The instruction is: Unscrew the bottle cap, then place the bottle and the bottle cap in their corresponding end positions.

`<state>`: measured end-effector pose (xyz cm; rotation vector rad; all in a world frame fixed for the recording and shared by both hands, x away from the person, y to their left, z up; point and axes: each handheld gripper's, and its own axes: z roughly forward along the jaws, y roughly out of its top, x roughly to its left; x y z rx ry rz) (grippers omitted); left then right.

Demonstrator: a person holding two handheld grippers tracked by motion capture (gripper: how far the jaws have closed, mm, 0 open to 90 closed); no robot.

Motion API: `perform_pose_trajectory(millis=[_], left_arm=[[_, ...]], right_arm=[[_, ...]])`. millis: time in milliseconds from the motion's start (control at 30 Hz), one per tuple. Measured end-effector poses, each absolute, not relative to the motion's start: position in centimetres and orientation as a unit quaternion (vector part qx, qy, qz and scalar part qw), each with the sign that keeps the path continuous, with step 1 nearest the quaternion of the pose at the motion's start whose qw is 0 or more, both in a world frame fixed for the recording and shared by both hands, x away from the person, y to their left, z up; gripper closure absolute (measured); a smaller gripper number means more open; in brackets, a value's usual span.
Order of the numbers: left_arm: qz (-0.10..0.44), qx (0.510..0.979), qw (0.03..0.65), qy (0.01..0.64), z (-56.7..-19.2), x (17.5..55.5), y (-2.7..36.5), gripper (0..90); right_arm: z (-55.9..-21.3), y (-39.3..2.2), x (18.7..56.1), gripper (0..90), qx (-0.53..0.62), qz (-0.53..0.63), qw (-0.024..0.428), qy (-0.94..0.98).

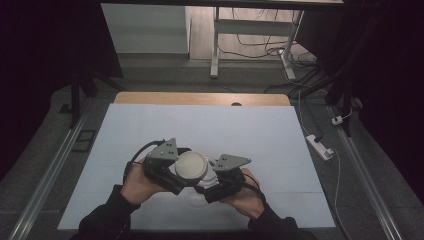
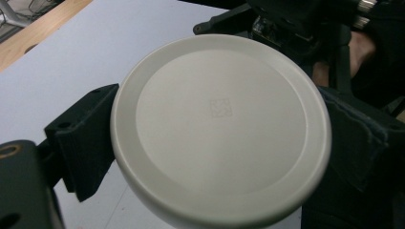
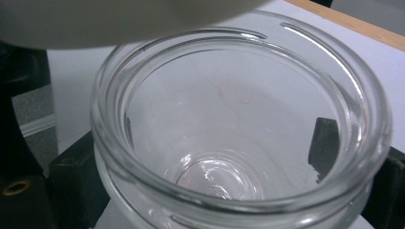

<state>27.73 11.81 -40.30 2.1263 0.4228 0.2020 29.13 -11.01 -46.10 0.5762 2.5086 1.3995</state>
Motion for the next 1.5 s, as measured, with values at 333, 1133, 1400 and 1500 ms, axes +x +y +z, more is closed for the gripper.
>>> perform_pose_trajectory(millis=[333,1133,1400,1500], left_arm=[[0.078,0.862,0.469,0.177,-40.9,27.1,12.2,8.4],[0.076,0.870,0.456,0.172,-43.5,26.7,12.1,8.4],[0.076,0.872,0.454,0.167,-44.6,26.7,11.7,8.4],[0.073,0.872,0.455,0.165,-45.1,26.7,11.6,8.3]], right_arm=[[-46.1,-12.0,30.2,6.1,0.215,0.472,0.122,0.846],[-45.9,-13.4,32.2,6.1,0.246,0.470,0.139,0.836],[-45.7,-13.5,33.3,6.1,0.253,0.470,0.144,0.833],[-45.7,-13.3,33.8,6.1,0.256,0.469,0.145,0.833]])
